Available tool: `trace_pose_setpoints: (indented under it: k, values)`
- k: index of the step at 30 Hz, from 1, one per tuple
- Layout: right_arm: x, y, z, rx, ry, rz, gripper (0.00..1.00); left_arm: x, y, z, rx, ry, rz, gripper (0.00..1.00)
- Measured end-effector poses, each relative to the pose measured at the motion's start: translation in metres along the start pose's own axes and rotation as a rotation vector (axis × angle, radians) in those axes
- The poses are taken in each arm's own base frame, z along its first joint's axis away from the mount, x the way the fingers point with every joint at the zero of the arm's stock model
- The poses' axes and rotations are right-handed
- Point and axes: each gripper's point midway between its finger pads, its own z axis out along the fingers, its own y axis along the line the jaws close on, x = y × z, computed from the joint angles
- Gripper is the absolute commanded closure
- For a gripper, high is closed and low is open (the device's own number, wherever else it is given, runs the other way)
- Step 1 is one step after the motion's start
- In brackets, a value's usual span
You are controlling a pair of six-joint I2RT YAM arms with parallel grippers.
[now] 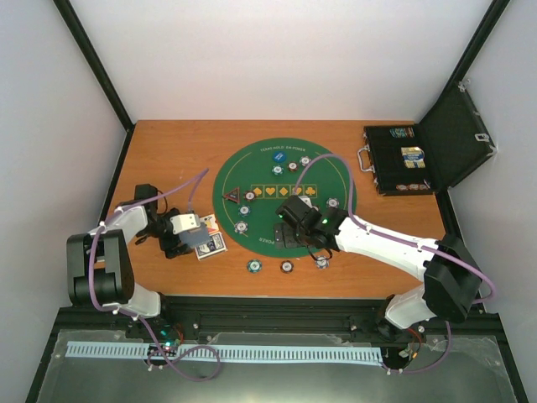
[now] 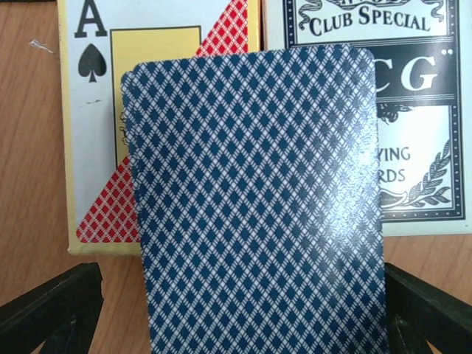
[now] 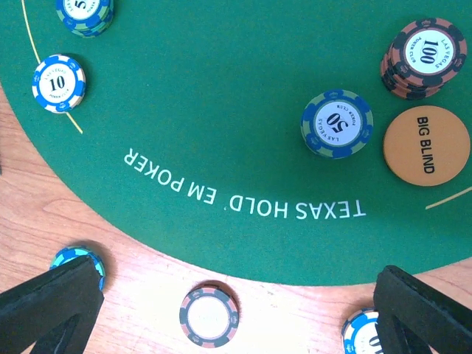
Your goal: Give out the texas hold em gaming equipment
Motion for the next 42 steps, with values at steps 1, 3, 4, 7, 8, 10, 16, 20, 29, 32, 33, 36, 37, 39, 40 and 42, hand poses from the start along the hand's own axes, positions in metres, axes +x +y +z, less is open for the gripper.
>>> trace_pose_setpoints:
  k: [1,3,4,7,8,10,16,20,29,32,33,36,37,39,40,42]
  values:
    - [0.000,0.000,0.000,0.002,0.000,0.000,0.00,0.000,0.000,0.000,0.000,0.001,0.000,0.00]
    - [0.000,0.000,0.000,0.003,0.000,0.000,0.00,0.001,-0.003,0.001,0.004,0.002,0.000,0.00]
    - [0.000,0.000,0.000,0.003,0.000,0.000,0.00,0.001,-0.005,0.002,0.006,0.004,0.000,0.00]
    - [0.000,0.000,0.000,0.002,0.000,0.003,0.00,0.004,-0.010,0.004,0.015,0.011,0.000,0.00]
    - [0.000,0.000,0.000,0.002,0.000,0.003,0.00,0.004,-0.010,0.004,0.014,0.013,0.000,0.00]
    - [0.000,0.000,0.000,0.002,0.000,0.005,0.00,0.004,-0.010,0.004,0.013,0.016,-0.001,0.00]
    - [0.001,0.000,0.000,0.003,0.000,0.004,0.00,0.006,-0.010,0.005,0.019,0.025,-0.012,0.00]
    - [0.001,0.000,0.000,0.004,0.000,0.003,0.00,0.005,-0.008,0.006,0.010,0.026,-0.014,0.00]
    - [0.001,0.000,0.000,0.005,0.001,0.009,0.00,0.001,-0.004,0.007,-0.008,0.024,-0.015,0.01]
    - [0.001,0.000,0.000,0.005,0.001,0.012,0.00,0.001,-0.003,0.007,-0.015,0.024,-0.012,0.05]
    - [0.001,0.000,0.000,0.005,0.000,0.012,0.00,0.001,-0.003,0.007,-0.015,0.023,-0.011,0.06]
    - [0.001,0.000,0.000,0.008,-0.002,0.012,0.00,0.001,-0.002,0.007,-0.016,0.023,-0.009,0.10]
    - [0.001,0.000,0.000,0.008,-0.001,0.012,0.00,0.001,-0.002,0.008,-0.017,0.023,-0.007,0.12]
    - [0.001,-0.001,0.000,0.011,-0.002,0.012,0.00,0.000,-0.002,0.008,-0.017,0.022,-0.006,0.15]
    - [0.001,-0.001,0.000,0.012,-0.002,0.012,0.00,0.000,-0.002,0.008,-0.018,0.022,-0.005,0.16]
    - [0.001,-0.001,0.000,0.013,-0.001,0.012,0.00,0.000,-0.002,0.008,-0.017,0.022,-0.005,0.18]
